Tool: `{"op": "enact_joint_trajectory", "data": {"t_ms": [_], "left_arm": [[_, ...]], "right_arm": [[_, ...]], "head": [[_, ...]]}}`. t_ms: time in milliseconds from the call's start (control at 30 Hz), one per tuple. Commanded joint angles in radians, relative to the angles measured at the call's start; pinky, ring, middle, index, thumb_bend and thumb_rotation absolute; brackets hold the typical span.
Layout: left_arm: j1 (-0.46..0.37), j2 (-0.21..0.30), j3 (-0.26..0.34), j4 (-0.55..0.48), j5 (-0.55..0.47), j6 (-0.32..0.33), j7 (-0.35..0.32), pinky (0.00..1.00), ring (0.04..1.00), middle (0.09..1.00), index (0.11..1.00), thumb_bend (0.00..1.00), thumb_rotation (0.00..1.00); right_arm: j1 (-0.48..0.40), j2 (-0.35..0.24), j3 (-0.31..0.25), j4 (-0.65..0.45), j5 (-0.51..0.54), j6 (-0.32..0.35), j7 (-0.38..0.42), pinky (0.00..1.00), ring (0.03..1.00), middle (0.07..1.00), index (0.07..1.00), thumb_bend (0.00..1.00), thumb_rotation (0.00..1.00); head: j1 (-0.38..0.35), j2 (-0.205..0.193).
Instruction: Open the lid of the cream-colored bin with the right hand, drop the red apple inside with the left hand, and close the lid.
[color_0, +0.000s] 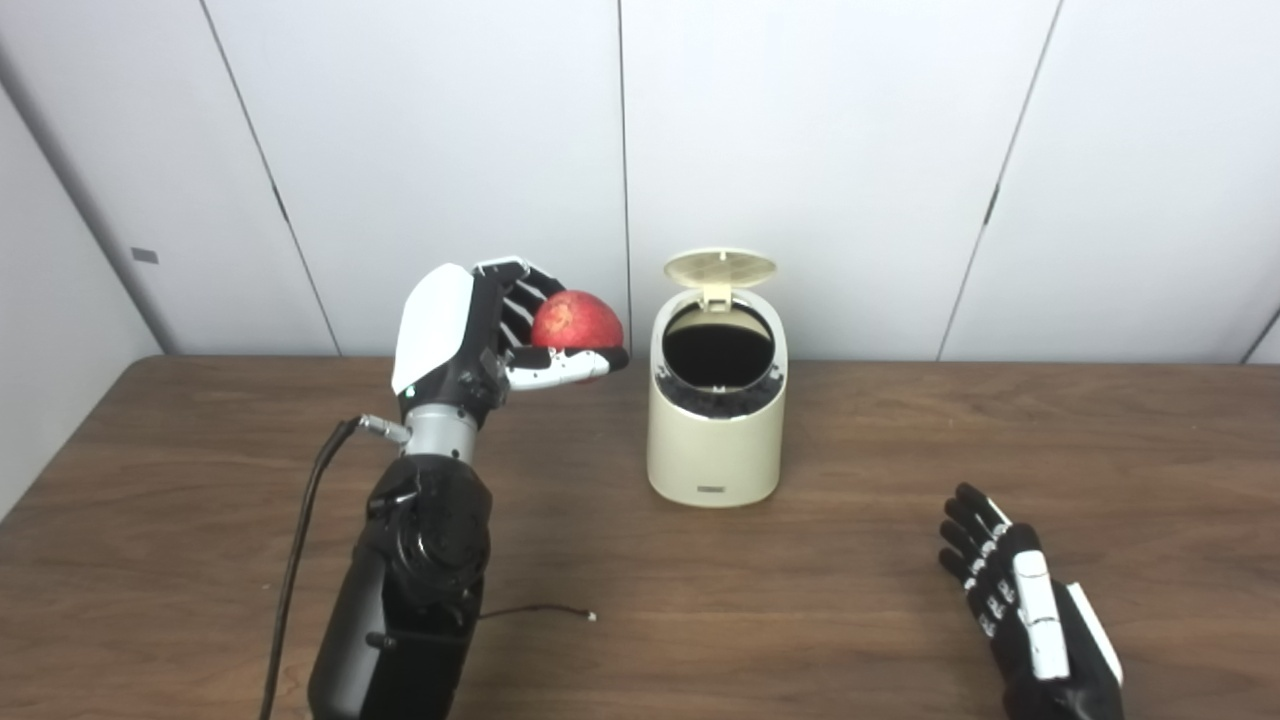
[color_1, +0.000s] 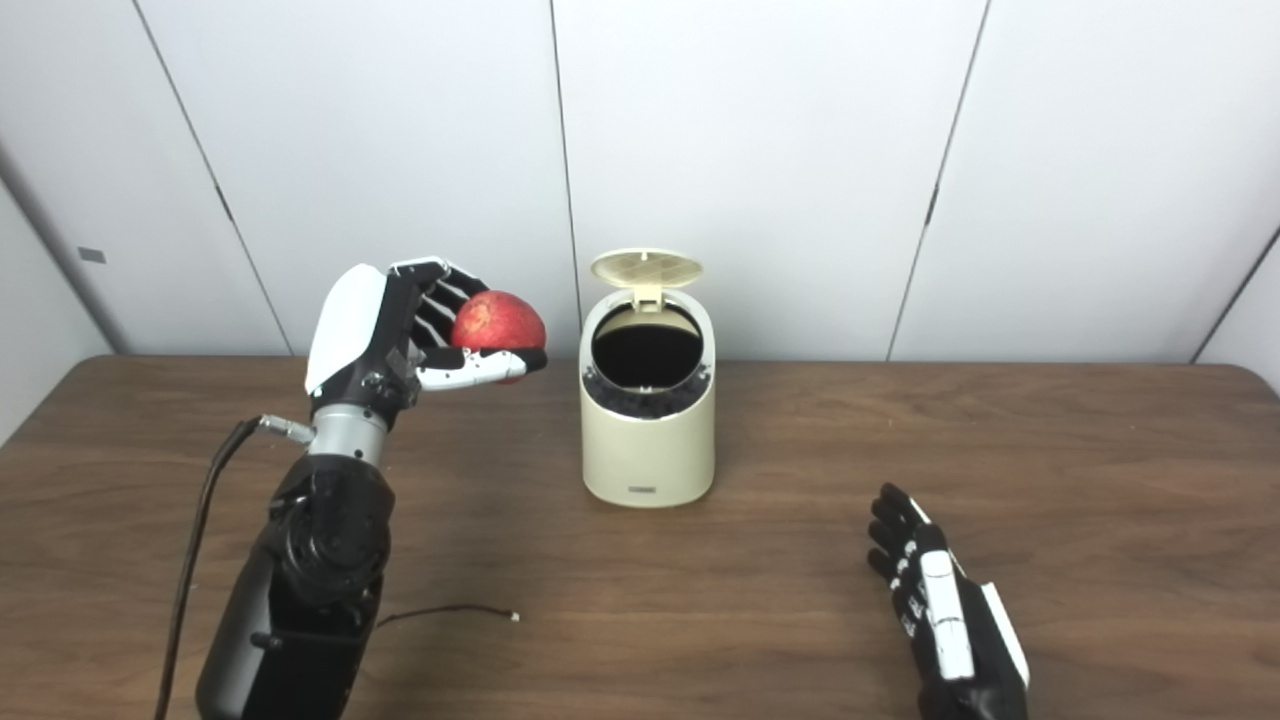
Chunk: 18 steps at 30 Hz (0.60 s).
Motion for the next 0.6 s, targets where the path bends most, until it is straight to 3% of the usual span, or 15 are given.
{"op": "enact_joint_trajectory", "data": {"t_ms": [0, 300, 567], "left_arm": [[-0.063, -0.002, -0.007, -0.011, 0.017, -0.02, 0.033, 0.38, 0.444, 0.482, 0.475, 0.48, 0.0], [-0.085, -0.023, -0.039, 0.03, 0.008, -0.057, 0.091, 0.35, 0.434, 0.473, 0.492, 0.48, 0.0], [-0.094, -0.044, -0.06, 0.069, 0.0, -0.09, 0.116, 0.34, 0.417, 0.467, 0.501, 0.48, 0.0]], "right_arm": [[0.003, 0.008, 0.008, -0.004, -0.008, -0.023, -0.002, 0.95, 0.943, 0.926, 0.904, 0.51, 0.92], [0.004, 0.016, 0.022, 0.035, -0.014, -0.064, 0.002, 0.97, 0.944, 0.93, 0.909, 0.53, 0.9], [0.004, 0.019, 0.024, 0.057, -0.03, -0.093, -0.005, 0.97, 0.944, 0.935, 0.91, 0.51, 0.93]], "head": [[-0.004, -0.004], [-0.059, -0.062], [-0.051, -0.074]]}}
